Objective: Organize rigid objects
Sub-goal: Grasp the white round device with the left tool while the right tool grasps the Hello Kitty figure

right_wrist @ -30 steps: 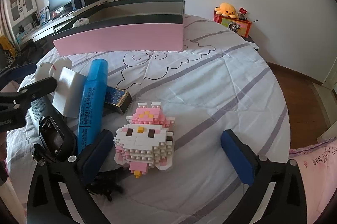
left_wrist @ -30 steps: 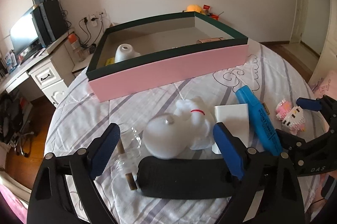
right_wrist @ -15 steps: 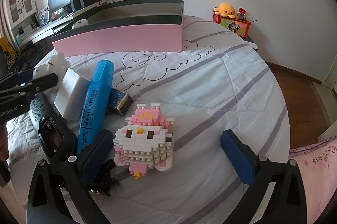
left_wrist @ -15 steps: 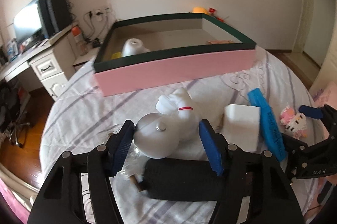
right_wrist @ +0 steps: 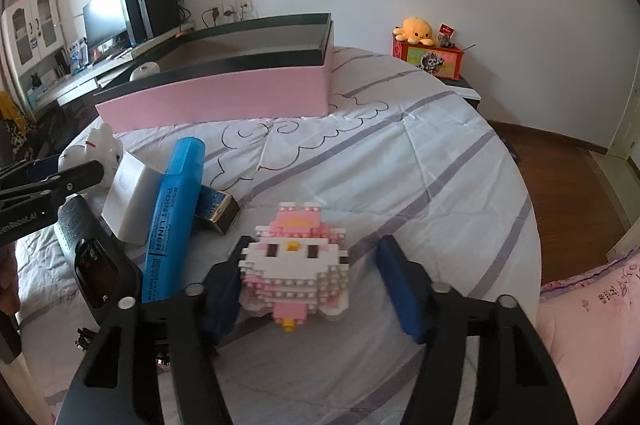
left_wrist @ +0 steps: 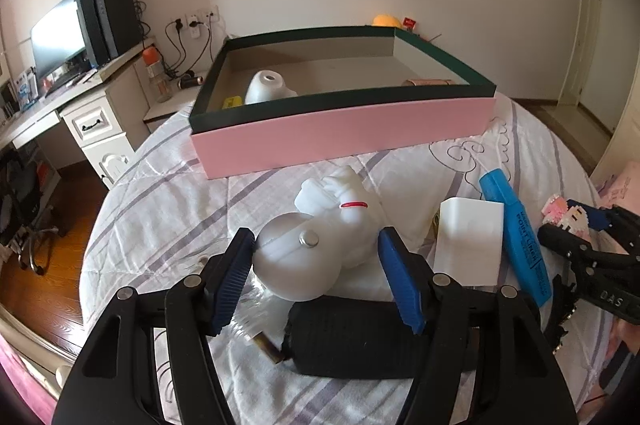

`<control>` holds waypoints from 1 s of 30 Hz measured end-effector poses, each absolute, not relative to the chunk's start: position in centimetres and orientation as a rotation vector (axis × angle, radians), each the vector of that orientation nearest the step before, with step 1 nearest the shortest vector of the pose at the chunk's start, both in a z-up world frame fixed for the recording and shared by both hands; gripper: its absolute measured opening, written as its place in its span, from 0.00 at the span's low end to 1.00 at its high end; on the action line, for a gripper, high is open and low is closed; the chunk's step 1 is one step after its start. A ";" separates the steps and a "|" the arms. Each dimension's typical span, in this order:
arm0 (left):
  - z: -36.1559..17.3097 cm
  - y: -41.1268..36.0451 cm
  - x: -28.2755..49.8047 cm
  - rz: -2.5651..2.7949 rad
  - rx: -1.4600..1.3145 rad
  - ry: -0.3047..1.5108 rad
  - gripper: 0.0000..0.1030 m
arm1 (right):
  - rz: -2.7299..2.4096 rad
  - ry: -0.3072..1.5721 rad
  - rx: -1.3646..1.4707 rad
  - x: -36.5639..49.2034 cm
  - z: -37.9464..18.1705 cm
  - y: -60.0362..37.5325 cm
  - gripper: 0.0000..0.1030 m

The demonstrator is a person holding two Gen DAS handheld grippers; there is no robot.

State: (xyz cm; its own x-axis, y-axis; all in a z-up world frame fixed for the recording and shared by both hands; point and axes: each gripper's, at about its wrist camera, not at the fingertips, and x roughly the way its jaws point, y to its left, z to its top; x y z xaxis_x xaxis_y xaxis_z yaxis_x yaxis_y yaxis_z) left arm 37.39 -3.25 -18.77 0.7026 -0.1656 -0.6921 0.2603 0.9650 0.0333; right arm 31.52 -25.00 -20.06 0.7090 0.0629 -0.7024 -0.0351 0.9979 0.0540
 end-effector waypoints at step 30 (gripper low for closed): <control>-15.7 0.1 32.8 -0.300 0.070 0.700 0.44 | 0.202 0.718 0.076 30.0 -16.0 -22.5 0.43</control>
